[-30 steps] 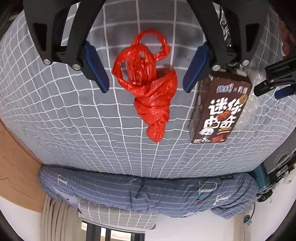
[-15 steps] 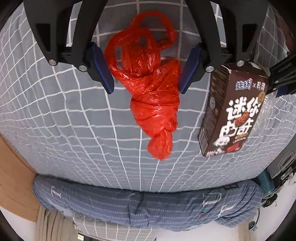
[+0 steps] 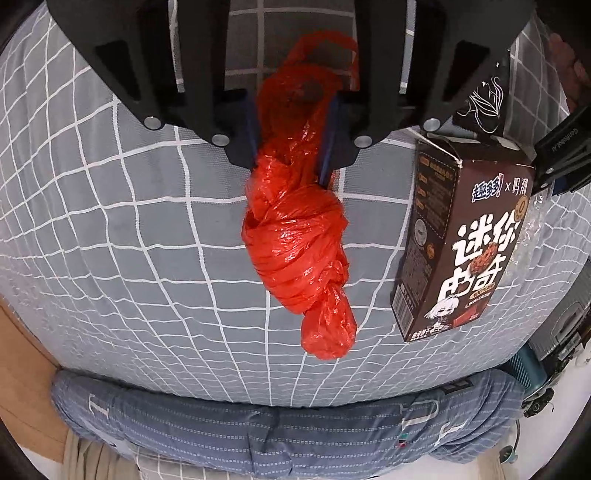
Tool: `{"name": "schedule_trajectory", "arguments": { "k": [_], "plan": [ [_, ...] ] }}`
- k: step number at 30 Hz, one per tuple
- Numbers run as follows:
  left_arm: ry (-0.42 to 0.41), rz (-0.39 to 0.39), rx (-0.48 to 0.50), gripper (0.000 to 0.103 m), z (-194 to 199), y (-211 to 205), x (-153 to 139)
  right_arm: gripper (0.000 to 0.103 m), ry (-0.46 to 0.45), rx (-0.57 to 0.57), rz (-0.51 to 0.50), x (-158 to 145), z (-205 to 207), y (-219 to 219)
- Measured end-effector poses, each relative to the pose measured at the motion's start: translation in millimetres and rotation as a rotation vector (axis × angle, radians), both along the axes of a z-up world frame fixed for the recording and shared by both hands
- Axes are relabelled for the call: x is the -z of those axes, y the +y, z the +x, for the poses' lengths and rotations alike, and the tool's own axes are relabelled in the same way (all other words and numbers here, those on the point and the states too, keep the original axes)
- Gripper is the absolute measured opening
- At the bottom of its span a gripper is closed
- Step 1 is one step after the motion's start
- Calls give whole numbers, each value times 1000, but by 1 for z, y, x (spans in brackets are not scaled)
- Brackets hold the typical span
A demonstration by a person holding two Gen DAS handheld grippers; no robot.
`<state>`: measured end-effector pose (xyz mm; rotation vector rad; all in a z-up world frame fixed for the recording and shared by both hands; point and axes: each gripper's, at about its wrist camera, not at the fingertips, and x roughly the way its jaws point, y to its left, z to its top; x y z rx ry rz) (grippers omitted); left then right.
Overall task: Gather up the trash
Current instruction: 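Carry the bubble wrap and red bag over the black trash bin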
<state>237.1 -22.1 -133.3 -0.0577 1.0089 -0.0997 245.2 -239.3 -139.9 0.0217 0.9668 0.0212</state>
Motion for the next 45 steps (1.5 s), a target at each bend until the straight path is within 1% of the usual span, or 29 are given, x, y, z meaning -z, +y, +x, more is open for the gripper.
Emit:
{"name": "schedule_trajectory", "arguments": {
  "k": [2,8,18,32,35,40,45],
  "plan": [
    [-2,-5,1,29,0,2,-3,26,-6,3,-4,-2,-1,0],
    [-24,9,3,25,-4,2,-11,26,-30,20,-19,-11,-5,-1],
    [-52,13,-2,25,-8,5,-27,26,-61,34,-23,-30,-11,-4],
    [-71,6,1,25,-22,9,-50,26,-95,14,-53,-60,-28,7],
    [-74,2,9,25,-27,8,-54,26,-108,1,-55,-66,-37,12],
    [-72,-19,5,25,-38,7,-58,26,-118,-13,-75,-68,-46,20],
    [-80,-29,13,25,-50,4,-64,26,-124,-12,-62,-73,-53,23]
  ]
}}
